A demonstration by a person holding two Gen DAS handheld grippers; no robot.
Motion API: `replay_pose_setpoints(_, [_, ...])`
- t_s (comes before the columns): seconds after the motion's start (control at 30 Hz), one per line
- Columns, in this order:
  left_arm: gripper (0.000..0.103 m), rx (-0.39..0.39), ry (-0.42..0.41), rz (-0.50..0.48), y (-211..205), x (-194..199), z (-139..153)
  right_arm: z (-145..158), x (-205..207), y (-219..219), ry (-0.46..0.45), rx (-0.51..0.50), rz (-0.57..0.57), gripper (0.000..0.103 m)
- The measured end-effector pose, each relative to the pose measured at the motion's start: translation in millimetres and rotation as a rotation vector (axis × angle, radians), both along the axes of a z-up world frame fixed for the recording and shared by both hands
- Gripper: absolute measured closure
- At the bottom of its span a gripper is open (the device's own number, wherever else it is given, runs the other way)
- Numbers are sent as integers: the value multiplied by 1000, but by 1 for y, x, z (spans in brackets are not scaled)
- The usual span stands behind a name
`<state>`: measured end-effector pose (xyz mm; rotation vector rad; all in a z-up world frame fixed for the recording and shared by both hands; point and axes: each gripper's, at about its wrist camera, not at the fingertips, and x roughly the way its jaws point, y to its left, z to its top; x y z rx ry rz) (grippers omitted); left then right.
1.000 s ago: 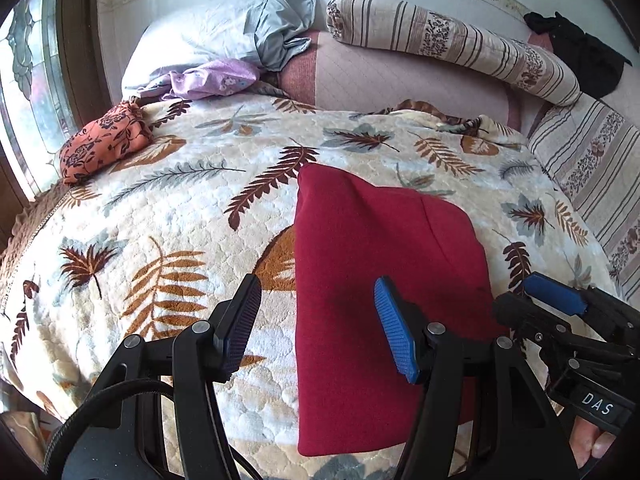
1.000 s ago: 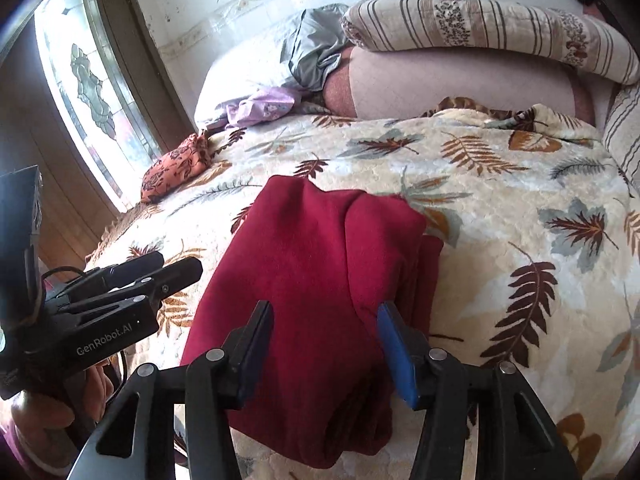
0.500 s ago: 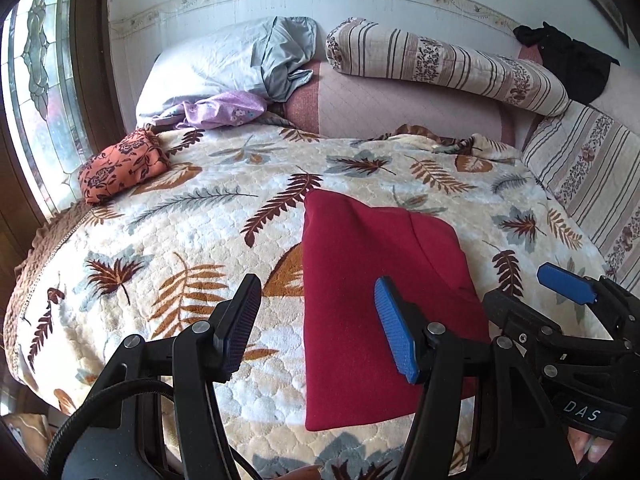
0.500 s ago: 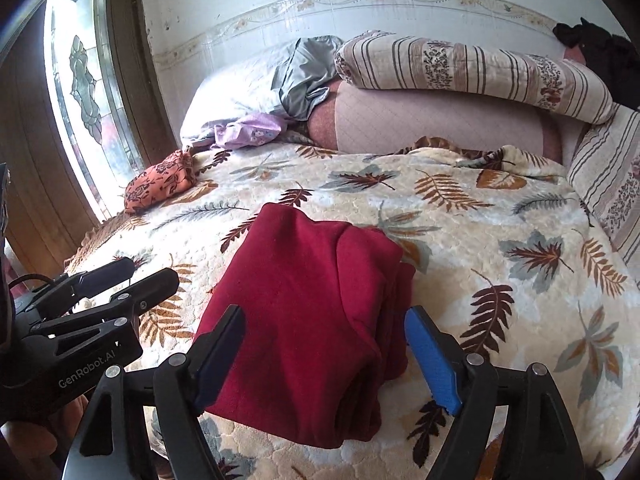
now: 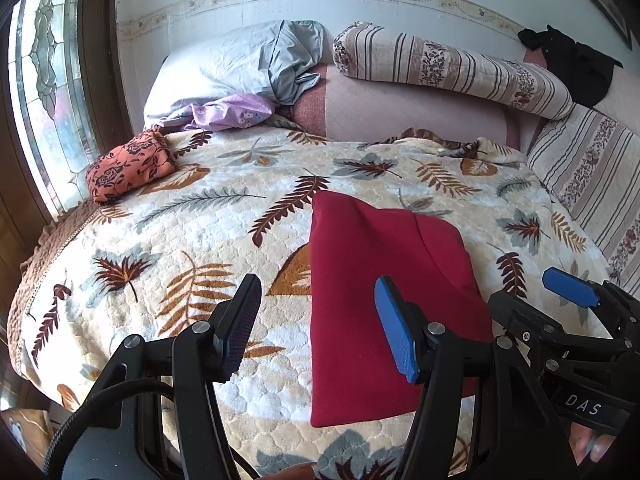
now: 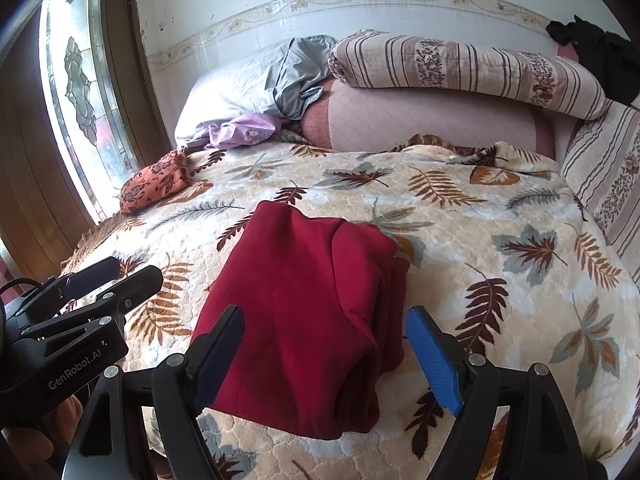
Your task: Fold small clothes
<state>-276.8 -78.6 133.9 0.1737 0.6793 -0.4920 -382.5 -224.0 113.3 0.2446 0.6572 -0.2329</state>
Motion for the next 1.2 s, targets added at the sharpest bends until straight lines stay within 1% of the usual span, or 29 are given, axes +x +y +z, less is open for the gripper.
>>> replay_pose_setpoints(0.3, [43,16,-1,8,-2,2,-6,-7,4,-2,14,14,0,22])
replay_pose_setpoints(1.2, [44,24,25,17,-3,9,-21,-24,15,-1,54,29,5,22])
